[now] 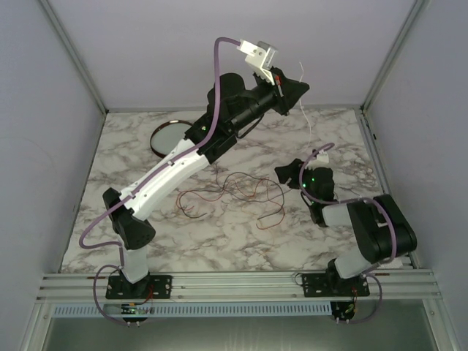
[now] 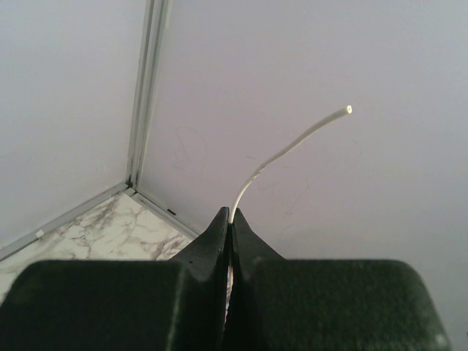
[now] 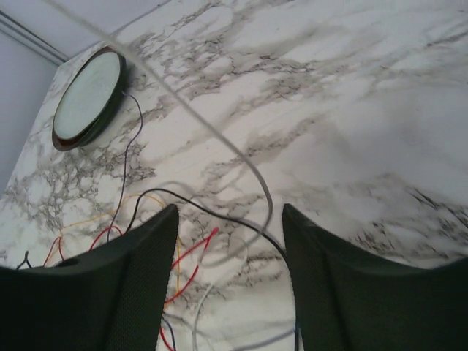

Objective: Zip-tie the wires
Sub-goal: Place the cable at the center of the board, then adjust the cable at the center of the board.

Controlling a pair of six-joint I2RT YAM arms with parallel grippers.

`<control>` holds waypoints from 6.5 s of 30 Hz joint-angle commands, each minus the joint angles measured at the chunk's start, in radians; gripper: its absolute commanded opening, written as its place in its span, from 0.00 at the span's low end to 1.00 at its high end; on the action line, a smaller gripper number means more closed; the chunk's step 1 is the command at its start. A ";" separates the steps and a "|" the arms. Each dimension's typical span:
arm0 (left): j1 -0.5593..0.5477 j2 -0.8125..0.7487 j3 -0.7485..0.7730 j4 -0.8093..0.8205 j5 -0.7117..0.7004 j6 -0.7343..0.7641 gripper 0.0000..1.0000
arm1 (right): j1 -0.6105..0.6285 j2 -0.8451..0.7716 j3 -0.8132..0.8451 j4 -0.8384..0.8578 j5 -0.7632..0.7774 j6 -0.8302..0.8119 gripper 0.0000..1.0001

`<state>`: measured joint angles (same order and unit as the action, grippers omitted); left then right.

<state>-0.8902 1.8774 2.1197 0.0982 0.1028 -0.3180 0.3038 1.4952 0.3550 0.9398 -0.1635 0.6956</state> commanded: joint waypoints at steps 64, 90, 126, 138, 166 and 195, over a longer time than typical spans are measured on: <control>0.540 -0.869 -1.659 0.148 -0.446 -0.451 0.00 | 0.353 -0.053 0.545 -1.302 0.545 -0.608 0.00; 0.547 -0.772 -1.813 0.260 -0.456 -0.531 0.08 | 0.356 -0.135 0.689 -1.255 0.315 -0.538 0.49; 0.551 -0.538 -1.143 0.000 -0.019 -0.018 1.00 | 0.361 -0.120 0.708 -1.082 0.355 -0.454 0.60; 0.534 0.051 -0.634 -0.182 0.198 0.104 0.99 | 0.356 -0.267 0.602 -1.081 0.420 -0.446 0.63; 0.428 0.405 -0.321 -0.370 0.000 0.240 0.57 | 0.327 -0.354 0.534 -1.088 0.461 -0.433 0.67; 0.425 -0.129 -0.760 -0.147 -0.254 0.086 0.00 | 0.327 -0.318 0.525 -1.099 0.457 -0.435 0.67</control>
<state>-0.4622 1.8767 1.4445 -0.1158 -0.0475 -0.1631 0.6353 1.1519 0.8703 -0.1734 0.2977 0.2550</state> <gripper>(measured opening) 0.005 0.672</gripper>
